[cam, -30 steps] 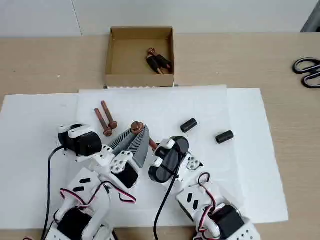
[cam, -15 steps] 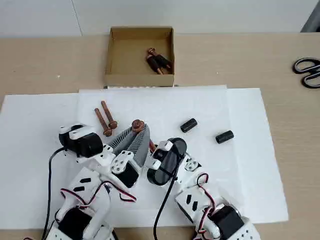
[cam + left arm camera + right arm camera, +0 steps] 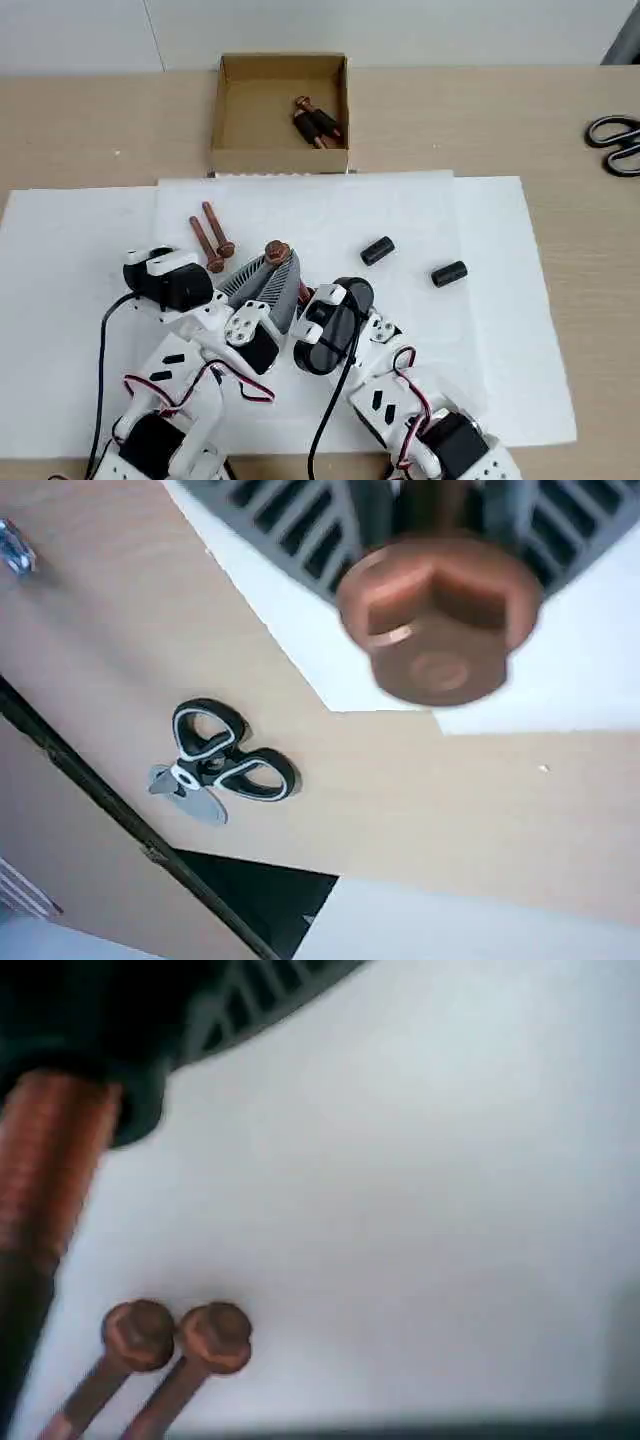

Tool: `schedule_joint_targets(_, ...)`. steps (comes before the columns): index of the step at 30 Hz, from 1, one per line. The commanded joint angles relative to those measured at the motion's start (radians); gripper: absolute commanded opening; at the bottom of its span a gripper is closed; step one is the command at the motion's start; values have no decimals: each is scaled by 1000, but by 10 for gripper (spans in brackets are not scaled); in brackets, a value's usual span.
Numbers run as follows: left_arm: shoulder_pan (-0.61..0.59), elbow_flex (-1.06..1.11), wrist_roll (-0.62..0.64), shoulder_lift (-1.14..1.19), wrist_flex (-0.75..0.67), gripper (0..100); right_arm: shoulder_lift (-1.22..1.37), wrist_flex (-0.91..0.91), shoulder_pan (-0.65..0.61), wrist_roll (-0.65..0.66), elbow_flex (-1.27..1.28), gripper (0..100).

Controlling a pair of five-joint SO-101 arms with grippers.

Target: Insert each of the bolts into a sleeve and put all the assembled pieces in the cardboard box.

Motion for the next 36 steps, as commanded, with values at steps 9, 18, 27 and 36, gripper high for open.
schedule_joint_targets(9, 120, -8, -9, -8, 149, 5, -8, -38, 1, 11, -40, 3)
schedule_joint_targets(18, 161, -2, -57, -8, 259, 6, -8, -38, 1, 11, -43, 3)
schedule_joint_targets(27, 161, -2, -91, -3, 273, 197, -8, -38, 1, 11, -43, 3)
schedule_joint_targets(36, 63, -10, -295, -5, 284, 200, -8, -38, 5, 11, -37, 3)
